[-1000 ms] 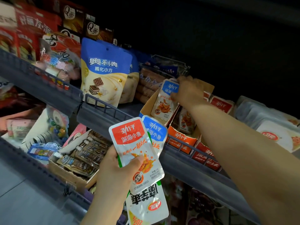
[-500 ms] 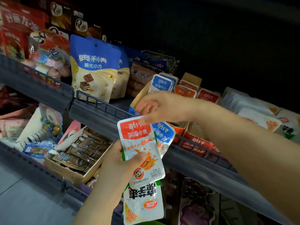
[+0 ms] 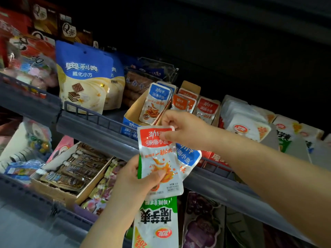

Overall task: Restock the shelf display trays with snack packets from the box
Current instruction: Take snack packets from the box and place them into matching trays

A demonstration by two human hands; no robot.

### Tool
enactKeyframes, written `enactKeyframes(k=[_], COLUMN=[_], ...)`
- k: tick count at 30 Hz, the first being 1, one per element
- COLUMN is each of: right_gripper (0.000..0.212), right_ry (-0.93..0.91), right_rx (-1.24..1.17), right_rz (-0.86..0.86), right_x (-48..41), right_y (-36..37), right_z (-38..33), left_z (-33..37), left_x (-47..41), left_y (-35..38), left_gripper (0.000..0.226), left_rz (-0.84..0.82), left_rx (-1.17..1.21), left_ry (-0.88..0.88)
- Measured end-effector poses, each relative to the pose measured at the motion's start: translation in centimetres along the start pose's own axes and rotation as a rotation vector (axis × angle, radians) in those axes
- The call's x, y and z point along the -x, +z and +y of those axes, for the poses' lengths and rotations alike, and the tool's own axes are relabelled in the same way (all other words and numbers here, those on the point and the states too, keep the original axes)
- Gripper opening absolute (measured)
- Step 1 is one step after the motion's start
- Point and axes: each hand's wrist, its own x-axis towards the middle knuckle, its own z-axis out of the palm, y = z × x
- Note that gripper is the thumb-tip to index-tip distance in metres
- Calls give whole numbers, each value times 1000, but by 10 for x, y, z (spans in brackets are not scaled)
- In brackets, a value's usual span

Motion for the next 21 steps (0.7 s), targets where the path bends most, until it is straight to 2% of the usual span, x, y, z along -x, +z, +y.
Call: enactKeyframes(k=[10,14,21], right_gripper=[31,19,10], right_ry=[43,96,239], right_rx=[-50,-152,47], right_rz=[291,477,469], right_x=[3,5,12], right_y=[-12,-32,-84], right_z=[14,17,14], left_z=[0,-3,-6], left_x=[1,-1,-4], left_y=[4,1,-1], left_gripper=[28,27,22], left_rz=[-22,25,54], left_rx=[-3,-28,-102], left_ry=[22,34,69])
